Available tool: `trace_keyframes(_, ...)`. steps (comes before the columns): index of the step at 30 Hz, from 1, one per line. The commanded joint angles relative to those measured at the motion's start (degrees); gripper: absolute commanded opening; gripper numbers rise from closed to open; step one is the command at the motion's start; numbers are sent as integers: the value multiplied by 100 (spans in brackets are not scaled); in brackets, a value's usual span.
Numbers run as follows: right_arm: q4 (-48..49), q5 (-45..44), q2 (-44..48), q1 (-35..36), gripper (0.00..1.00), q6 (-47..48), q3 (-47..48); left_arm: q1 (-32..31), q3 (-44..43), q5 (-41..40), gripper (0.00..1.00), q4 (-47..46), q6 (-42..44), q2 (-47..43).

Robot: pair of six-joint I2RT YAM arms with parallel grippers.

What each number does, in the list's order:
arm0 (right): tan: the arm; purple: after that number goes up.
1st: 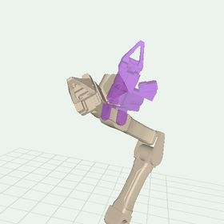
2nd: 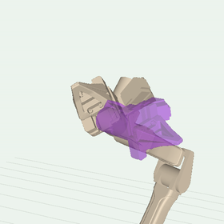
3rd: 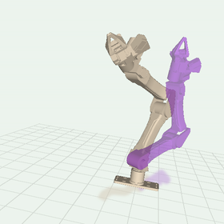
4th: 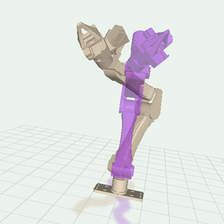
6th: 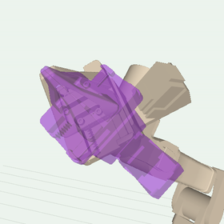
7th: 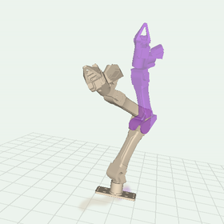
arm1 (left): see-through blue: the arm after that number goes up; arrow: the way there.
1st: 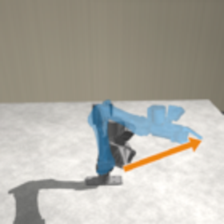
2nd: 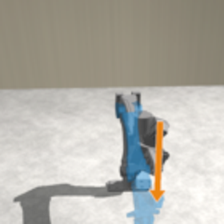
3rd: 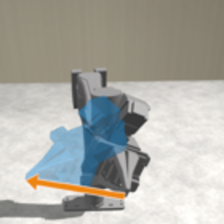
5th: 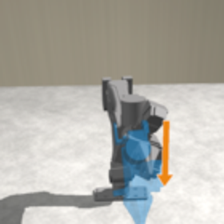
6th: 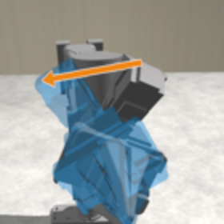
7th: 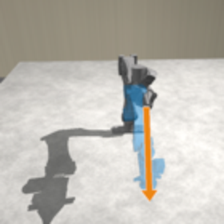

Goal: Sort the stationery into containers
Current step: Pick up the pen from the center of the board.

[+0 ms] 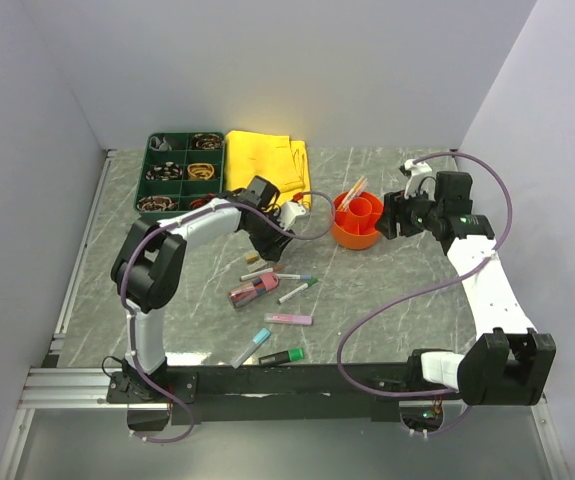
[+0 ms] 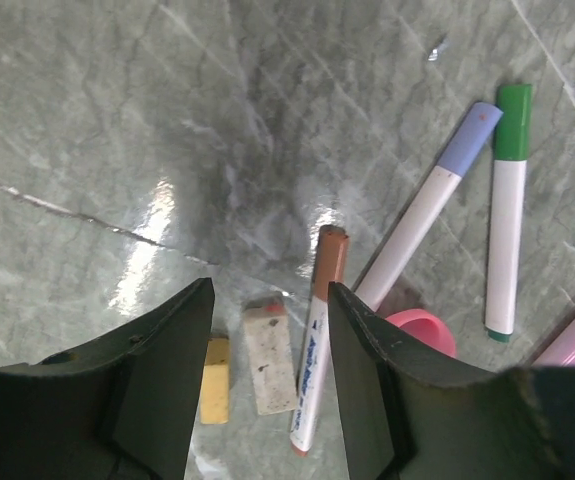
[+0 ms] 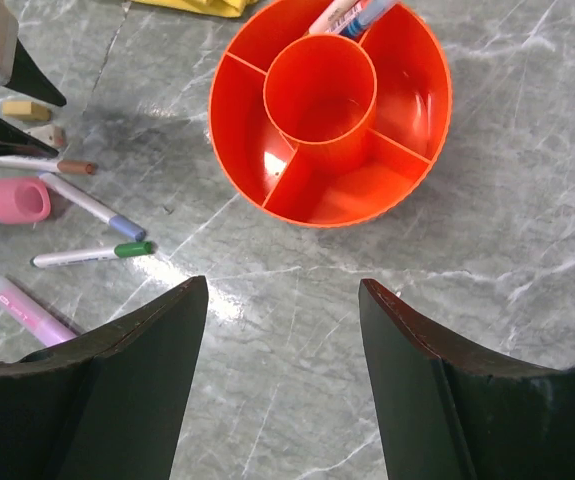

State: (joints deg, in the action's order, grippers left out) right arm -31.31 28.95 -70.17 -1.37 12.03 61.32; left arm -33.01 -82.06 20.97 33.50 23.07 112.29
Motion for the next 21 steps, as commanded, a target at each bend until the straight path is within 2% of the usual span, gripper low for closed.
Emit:
trace_keyframes(1,46,14,250,31,70,98,-146,-126,6,-58,54,25,92,3)
trace_keyframes(21,72,-74,496,31,70,98,-410,-372,419,-400,49,-194,145,267)
